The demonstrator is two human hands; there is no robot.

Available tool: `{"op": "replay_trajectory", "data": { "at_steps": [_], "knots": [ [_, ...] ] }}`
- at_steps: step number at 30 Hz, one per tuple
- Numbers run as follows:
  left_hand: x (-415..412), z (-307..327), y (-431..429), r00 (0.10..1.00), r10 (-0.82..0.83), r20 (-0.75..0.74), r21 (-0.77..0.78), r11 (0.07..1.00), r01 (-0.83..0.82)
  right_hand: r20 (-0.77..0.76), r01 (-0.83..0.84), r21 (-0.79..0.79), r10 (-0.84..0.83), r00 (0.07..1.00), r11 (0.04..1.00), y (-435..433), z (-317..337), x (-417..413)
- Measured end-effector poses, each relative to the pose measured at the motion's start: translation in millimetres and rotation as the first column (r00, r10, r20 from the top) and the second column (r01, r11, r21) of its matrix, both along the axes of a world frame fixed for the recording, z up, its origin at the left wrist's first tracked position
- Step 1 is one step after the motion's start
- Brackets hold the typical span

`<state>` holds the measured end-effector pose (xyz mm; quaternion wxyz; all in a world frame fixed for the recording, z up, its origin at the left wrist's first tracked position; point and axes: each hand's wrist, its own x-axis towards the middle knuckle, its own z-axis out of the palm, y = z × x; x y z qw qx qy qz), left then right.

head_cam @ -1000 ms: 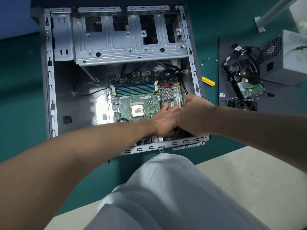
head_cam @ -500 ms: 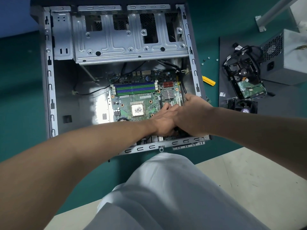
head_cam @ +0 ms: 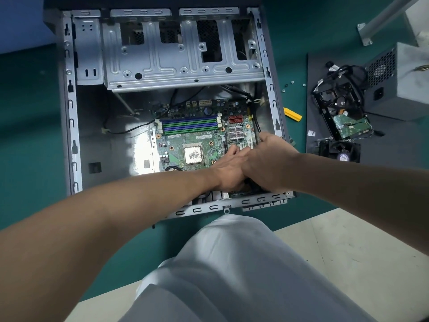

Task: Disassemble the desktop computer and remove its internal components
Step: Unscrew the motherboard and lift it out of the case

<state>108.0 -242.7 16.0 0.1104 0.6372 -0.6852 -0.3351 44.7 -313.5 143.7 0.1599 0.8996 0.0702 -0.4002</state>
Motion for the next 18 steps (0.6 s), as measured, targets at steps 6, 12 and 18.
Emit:
{"op": "replay_trajectory", "data": {
  "at_steps": [6, 12, 18],
  "knots": [
    [0.5, 3.8, -0.7, 1.000, -0.014, -0.002, 0.060, 0.998, 0.014, 0.161, 0.110, 0.166, -0.137, 0.977, 0.980, -1.6, 4.8, -6.9],
    [0.9, 6.0, -2.3, 0.998, -0.064, 0.028, 0.066, 0.996, 0.063, 0.182, 0.442, 0.572, -0.633, 0.753, 0.691, -19.5, 30.3, -10.1],
    [2.9, 3.6, -3.9, 0.971, -0.217, 0.101, -0.005, 0.976, 0.219, -0.076, 0.499, 0.866, -0.981, 0.176, 0.023, -43.4, 41.1, -22.3]
  ]
}}
